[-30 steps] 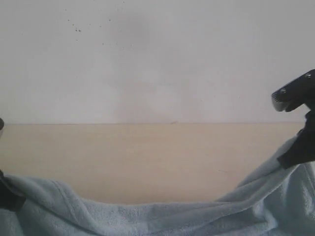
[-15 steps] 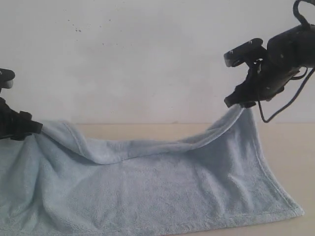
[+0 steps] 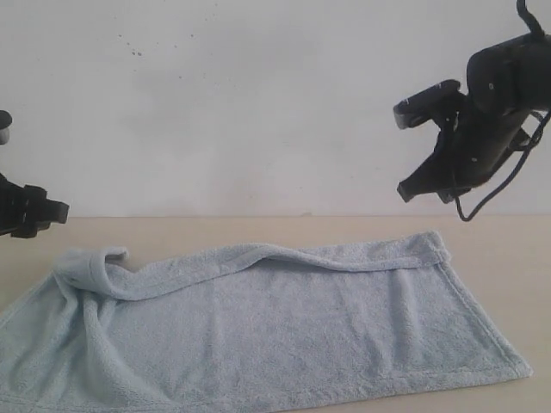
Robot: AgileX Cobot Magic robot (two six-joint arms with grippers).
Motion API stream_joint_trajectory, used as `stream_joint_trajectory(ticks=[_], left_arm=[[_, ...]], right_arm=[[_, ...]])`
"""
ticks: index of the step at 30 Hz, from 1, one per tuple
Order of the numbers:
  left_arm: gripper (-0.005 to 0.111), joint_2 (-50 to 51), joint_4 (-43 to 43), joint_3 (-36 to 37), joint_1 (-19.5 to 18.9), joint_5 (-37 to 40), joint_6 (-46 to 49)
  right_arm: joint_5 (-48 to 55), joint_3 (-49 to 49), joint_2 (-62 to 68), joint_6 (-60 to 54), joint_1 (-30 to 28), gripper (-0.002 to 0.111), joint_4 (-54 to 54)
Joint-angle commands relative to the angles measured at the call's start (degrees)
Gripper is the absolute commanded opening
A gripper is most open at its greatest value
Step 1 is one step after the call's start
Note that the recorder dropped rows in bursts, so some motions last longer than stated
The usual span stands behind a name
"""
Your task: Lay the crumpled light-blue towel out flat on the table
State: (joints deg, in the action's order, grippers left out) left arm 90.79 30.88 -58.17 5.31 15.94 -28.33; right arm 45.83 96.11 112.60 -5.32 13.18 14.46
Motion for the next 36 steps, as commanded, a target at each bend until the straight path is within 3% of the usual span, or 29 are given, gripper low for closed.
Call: stream_joint_trajectory(ticks=[1,22,36], left_arm=[[0.060,-1.3,-0.5,3.3,-0.1,0.7,-0.6],[0.060,-5.3,-3.0,8.8,-0.1,-1.0,-0.6],[0.060,-7.1,-3.0,8.9,-0.1,0.3,-0.6]], right_arm=[[3.4,-4.9,0.0,-1.3,0.0,0.000,-0.2],[-8.8,-27.3,0.0,-0.5,0.0,0.000,-2.1],[-13.6,-33.0,0.0,0.5,0.0,0.000,-2.1]])
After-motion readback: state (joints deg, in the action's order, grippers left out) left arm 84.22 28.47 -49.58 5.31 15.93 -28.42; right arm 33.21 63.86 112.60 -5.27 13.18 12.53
